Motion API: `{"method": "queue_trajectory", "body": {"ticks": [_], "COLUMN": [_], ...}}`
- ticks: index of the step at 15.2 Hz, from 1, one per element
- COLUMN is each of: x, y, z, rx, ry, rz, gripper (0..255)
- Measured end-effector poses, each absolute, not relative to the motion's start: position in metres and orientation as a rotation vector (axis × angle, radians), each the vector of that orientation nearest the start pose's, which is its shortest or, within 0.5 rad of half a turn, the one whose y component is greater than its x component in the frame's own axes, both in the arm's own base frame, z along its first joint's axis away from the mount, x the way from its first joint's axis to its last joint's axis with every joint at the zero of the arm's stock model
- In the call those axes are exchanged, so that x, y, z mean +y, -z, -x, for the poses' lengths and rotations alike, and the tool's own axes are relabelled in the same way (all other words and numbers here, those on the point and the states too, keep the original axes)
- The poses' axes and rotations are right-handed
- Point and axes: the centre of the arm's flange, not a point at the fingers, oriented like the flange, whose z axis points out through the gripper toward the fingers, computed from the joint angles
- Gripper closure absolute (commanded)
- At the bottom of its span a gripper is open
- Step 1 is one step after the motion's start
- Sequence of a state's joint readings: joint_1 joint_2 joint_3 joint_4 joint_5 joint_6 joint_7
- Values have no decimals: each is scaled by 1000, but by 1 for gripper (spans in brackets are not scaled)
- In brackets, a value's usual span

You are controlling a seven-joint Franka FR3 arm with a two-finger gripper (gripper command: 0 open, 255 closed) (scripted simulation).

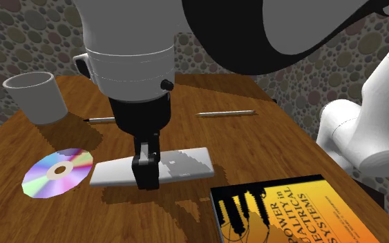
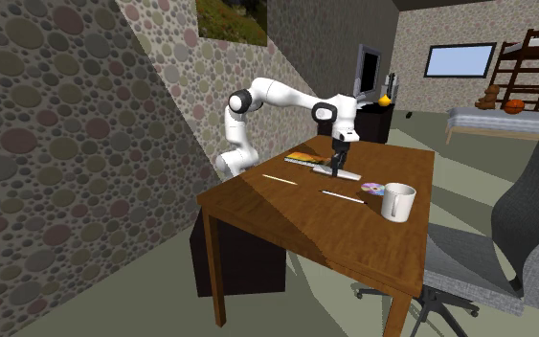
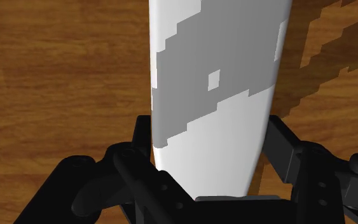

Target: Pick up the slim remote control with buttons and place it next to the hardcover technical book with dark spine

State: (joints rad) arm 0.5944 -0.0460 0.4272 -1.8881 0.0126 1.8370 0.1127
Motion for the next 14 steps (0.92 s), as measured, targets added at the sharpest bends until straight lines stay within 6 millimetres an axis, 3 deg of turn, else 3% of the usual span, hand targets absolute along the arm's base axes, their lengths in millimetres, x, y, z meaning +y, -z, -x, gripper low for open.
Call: {"method": "queue_trajectory", "body": {"ticks": [3,4,10,14], "x": [470,470,470,469], "y": [-519,-519,-519,-557], "z": [-283,-283,-283,-282], "rx": [-1378,-1378,-1378,-1378], "ry": [-6,-6,-6,-4], "rz": [2835,2835,2835,2834], "gripper": [255,0,0,0]}}
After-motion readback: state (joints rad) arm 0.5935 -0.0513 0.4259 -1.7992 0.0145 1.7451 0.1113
